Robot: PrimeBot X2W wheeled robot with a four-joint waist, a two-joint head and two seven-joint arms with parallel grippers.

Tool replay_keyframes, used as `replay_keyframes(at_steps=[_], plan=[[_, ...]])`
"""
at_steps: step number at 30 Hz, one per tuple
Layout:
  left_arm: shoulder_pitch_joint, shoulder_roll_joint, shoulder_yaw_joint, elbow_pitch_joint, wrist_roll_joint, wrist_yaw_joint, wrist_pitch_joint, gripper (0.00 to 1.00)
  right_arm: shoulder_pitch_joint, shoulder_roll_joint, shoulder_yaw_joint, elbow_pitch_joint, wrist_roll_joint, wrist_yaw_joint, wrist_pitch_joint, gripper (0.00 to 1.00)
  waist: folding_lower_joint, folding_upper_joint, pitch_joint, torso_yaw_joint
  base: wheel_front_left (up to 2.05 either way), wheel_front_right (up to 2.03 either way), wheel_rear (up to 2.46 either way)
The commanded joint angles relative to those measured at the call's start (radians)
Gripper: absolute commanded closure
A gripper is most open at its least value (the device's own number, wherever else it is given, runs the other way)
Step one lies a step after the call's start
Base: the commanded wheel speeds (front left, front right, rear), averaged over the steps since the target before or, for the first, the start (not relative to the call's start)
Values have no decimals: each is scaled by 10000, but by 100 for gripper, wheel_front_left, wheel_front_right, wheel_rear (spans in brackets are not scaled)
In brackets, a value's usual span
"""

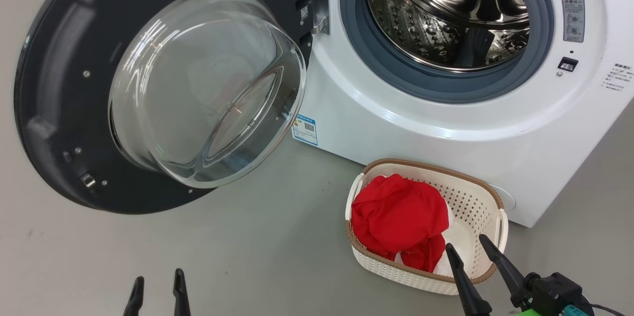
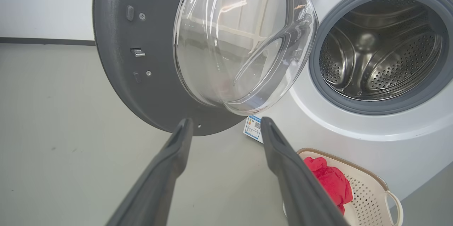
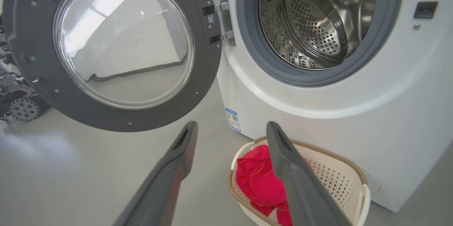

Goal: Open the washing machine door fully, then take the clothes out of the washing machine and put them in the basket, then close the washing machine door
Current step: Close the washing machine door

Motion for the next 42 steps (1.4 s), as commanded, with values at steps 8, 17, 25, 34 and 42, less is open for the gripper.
replay_keyframes(at_steps=[8, 17, 25, 34, 42], plan=[[-318, 76, 440, -513, -380, -170, -49, 100, -385, -179, 208, -196, -33, 4, -63, 0, 0, -1, 31, -12, 0, 0, 0], [-1507, 76, 1380, -1357, -366, -913, -49, 100, -351, -170, 36, -269, -96, 4, -63, 0, 0, -1, 152, -3, 0, 0, 0], [-3723, 112, 3095, -1752, -171, -1960, -49, 100, -259, -216, -132, -324, -152, 4, -63, 0, 0, -1, 310, 2, 0, 0, 0], [-6936, 1416, 4134, -216, -937, -2367, -49, 100, -185, -292, -352, -433, -229, 4, -63, 0, 0, -1, 518, -6, 0, 0, 0], [-9617, 2966, 4380, 3505, -3232, -2395, 309, 100, -292, -431, -434, -524, -297, 4, -63, 0, 0, -1, 901, -146, 0, 0, 0]])
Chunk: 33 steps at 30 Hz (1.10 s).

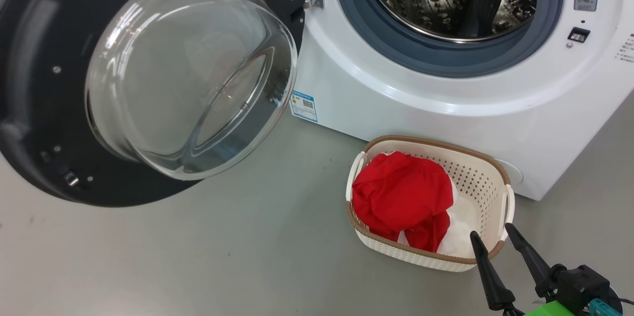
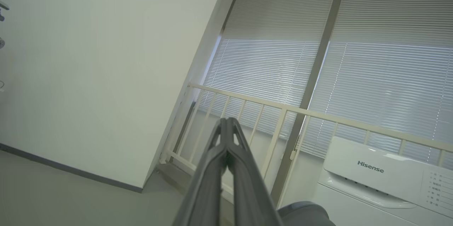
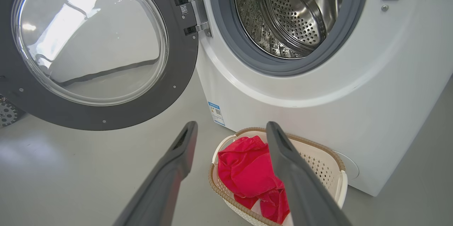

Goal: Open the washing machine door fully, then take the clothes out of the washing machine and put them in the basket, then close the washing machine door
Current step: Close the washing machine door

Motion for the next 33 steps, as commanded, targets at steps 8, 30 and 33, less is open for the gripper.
replay_keyframes(at_steps=[8, 30, 33], plan=[[-2057, 1815, -51, 3300, -2056, -64, 2400, 100, -335, -221, 165, -301, -202, 4, -63, 0, -1, 0, 276, -163, 0, 0, 0], [-3353, 2748, -623, 6895, -3548, -60, 8785, 100, -414, -442, 262, -330, -243, 4, -63, 0, -1, 0, 569, -334, 0, 0, 0], [-3215, 2715, -823, 6599, -3629, -62, 9207, 100, -434, -453, 276, -325, -237, 4, -63, 0, -1, 0, 588, -353, 0, 0, 0]])
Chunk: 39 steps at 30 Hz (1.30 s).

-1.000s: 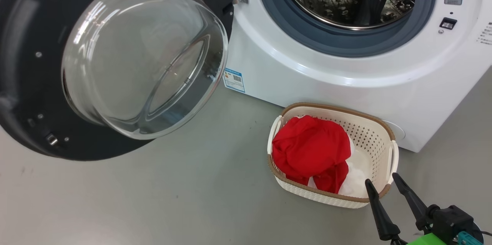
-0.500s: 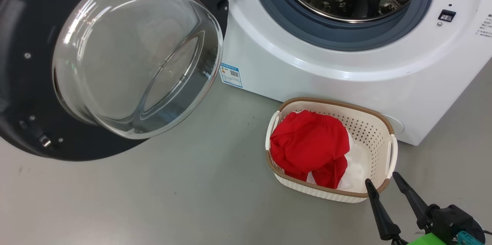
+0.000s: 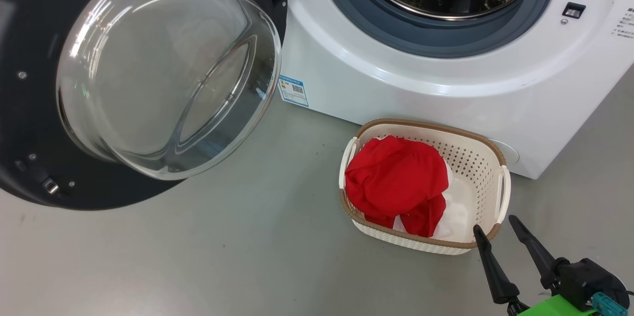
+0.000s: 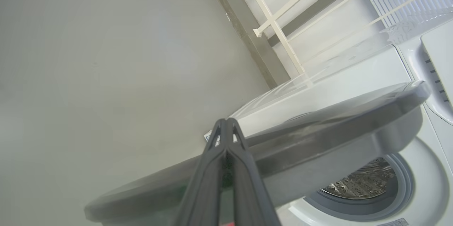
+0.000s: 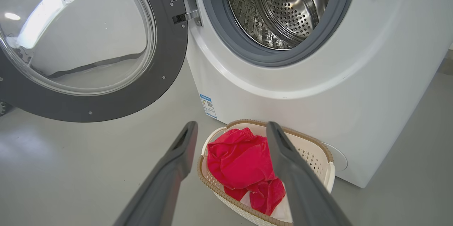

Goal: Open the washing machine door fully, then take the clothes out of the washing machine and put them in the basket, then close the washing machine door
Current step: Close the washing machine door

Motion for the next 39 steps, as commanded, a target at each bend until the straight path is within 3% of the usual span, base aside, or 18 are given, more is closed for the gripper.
replay_keyframes(at_steps=[1, 21, 39], plan=[[-4, 600, -46, -541, -205, -64, 340, 100, -279, -133, 235, -252, 1, 4, -63, 0, 0, 0, 4, -9, 0, 0, 0], [1951, 349, -770, -3893, -2110, -66, 2765, 100, -236, -36, 186, -241, -18, 4, -63, 0, 0, 0, -249, -84, 0, 0, 0], [3125, 470, -1789, -6579, -3680, -67, 4196, 100, -192, 92, 114, -283, -47, 4, -63, 0, 0, 0, -467, -462, 0, 0, 0]])
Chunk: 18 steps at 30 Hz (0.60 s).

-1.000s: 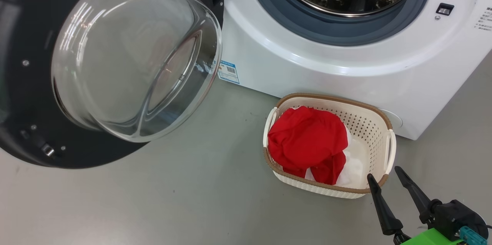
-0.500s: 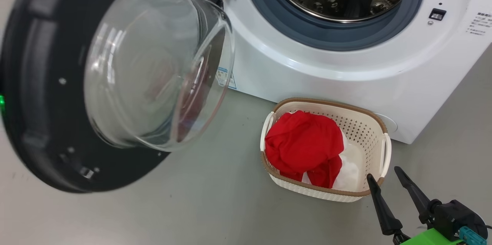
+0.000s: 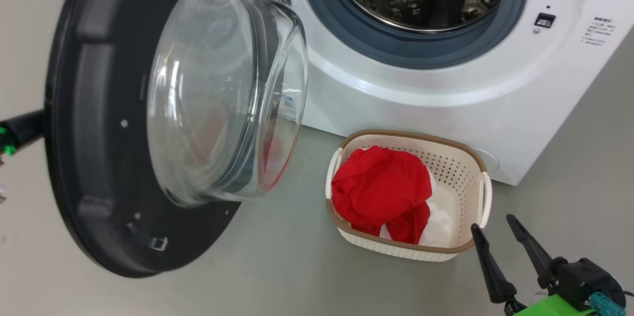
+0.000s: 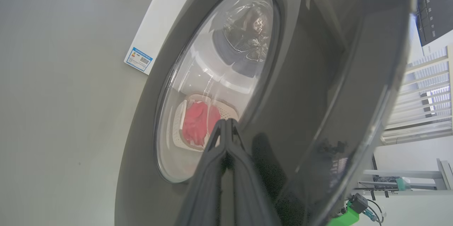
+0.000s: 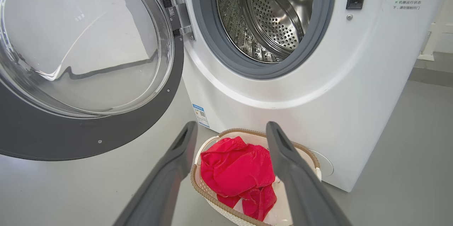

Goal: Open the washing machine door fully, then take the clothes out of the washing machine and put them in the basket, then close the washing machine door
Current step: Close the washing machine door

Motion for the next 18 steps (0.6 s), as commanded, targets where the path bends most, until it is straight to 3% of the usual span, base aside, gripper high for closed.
replay_keyframes(at_steps=[1, 18], plan=[[10, 512, 135, -505, -149, -69, 154, 100, -148, -59, 170, -271, -37, 4, -63, 0, 0, 0, -27, -88, 0, 0, 0], [488, 254, -1220, -2847, -955, -69, 17, 100, -117, 105, 108, -267, -16, 4, -63, 0, 0, 0, -136, -859, 0, 0, 0]])
